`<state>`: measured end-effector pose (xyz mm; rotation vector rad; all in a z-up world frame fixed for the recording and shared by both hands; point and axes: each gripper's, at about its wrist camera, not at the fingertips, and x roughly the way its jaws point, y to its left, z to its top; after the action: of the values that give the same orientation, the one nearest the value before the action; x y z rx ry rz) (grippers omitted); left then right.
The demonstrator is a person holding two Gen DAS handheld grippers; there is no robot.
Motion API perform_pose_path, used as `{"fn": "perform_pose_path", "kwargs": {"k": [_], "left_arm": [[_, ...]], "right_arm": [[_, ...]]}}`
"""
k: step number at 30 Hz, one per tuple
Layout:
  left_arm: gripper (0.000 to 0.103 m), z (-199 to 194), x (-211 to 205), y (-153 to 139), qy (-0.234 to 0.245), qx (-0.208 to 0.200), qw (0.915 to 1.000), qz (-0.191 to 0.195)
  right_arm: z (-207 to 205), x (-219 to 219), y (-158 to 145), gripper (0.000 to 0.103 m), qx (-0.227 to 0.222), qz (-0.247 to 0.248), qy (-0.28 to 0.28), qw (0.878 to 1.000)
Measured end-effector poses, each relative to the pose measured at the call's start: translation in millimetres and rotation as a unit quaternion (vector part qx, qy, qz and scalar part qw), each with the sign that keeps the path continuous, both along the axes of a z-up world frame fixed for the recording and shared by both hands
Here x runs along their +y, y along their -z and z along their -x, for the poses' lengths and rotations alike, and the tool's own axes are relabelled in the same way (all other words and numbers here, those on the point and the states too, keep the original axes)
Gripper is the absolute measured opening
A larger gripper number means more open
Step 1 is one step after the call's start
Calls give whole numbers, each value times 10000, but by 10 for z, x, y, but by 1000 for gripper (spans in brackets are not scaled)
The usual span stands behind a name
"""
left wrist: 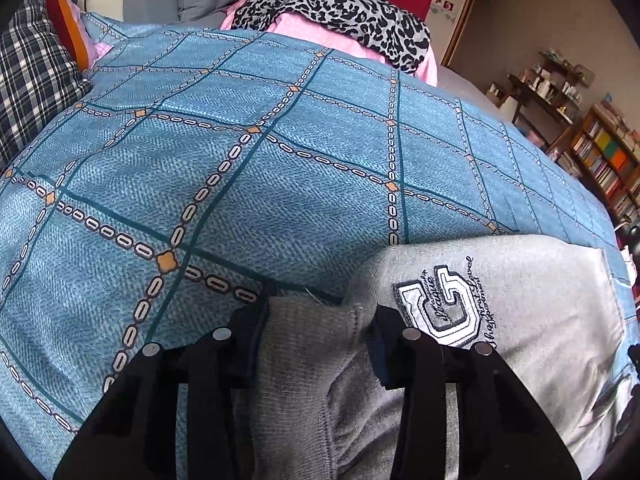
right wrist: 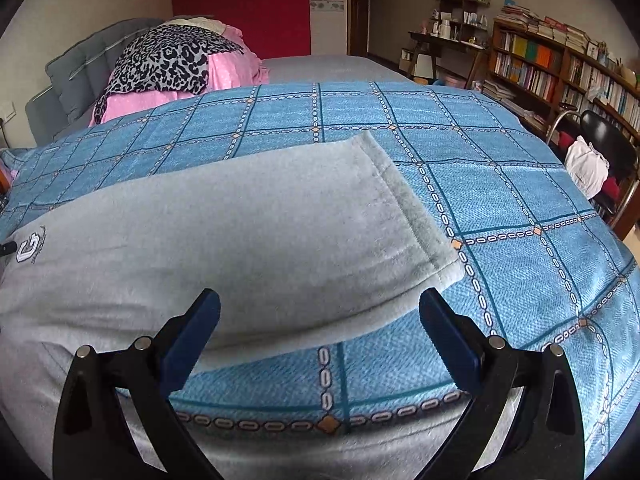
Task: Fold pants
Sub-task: 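Grasp the pant leg hem with the right tool while the left tool holds the waistband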
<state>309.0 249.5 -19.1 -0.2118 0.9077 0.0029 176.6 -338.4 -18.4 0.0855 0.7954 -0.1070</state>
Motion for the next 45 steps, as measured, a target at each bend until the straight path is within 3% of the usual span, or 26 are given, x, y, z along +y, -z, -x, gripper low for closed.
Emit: {"fn": "perform_pose_path", "kwargs": {"k": [13, 18, 21, 32, 35, 37, 42, 45], "left_arm": [[43, 5, -36, 37, -11, -41, 9999, -108], [44, -17, -36, 48, -8, -48, 9999, -117], [45, -26, -20, 56, -12, -54, 10000, -53], [47, -29, 28, 65, 23, -80, 9999, 111], [49, -54, 20, 64, 37, -80, 9999, 112], [49, -56, 20, 67, 39, -80, 9999, 114], [49, -61, 31, 69, 39, -94, 9998, 170], [49, -49, 45, 69, 40, -110, 9997, 227]], "right_arm": [[-1347, -684, -12, 101, 134, -28, 417, 9990], [-1885, -824, 80, 100, 294, -252, 508, 9980], [-2166, -885, 177, 92, 454, -395, 538, 9967], [-2606, -939, 540, 82, 785, -333, 491, 9951], [-2604, -939, 539, 64, 677, -416, 364, 9962], [-2587, -914, 519, 37, 636, -455, 254, 9966], [-2458, -882, 425, 16, 506, -438, 251, 9974], [-2318, -917, 292, 12, 292, -529, 310, 9977]]}}
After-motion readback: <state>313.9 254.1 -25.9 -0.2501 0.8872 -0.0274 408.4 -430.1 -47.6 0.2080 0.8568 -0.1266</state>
